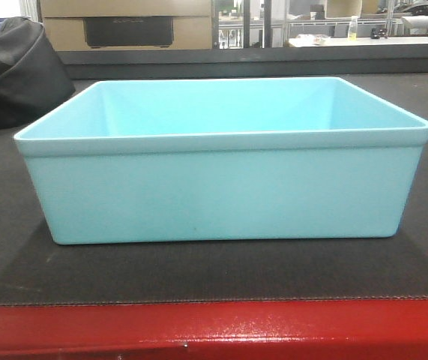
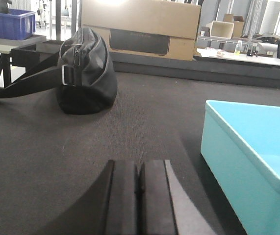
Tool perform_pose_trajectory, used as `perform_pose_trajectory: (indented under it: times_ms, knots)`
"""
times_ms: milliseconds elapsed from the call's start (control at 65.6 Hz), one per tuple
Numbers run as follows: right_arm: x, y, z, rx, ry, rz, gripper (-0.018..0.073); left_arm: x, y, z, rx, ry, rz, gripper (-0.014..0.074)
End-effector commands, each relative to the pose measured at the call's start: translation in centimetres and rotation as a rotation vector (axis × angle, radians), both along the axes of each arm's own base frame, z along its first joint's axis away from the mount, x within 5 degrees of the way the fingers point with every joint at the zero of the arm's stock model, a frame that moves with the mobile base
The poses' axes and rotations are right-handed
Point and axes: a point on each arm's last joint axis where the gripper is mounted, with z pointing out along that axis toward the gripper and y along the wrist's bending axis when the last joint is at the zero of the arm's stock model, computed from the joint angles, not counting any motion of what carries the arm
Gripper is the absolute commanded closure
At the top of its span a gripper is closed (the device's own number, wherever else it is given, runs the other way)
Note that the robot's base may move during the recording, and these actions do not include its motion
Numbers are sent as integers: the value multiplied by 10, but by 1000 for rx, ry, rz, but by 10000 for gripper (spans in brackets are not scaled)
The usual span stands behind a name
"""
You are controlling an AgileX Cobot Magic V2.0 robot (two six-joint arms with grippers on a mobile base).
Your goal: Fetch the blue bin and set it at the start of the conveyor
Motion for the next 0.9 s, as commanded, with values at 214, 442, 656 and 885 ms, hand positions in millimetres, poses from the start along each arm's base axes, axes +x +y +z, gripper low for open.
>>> perform_pose_trajectory:
  times_ms: [214, 442, 656, 885]
  knots:
    - [0, 0, 2, -5, -17, -6, 722, -1, 0, 10, 50, -110, 1, 708]
    - [0, 0, 2, -5, -17, -6, 722, -1, 0, 10, 31, -112, 1, 708]
    - [0, 0, 2, -5, -17, -6, 722, -1, 0, 10, 31, -110, 1, 708]
    - [0, 0, 2, -5, -17, -6, 722, -1, 0, 10, 31, -110, 1, 708]
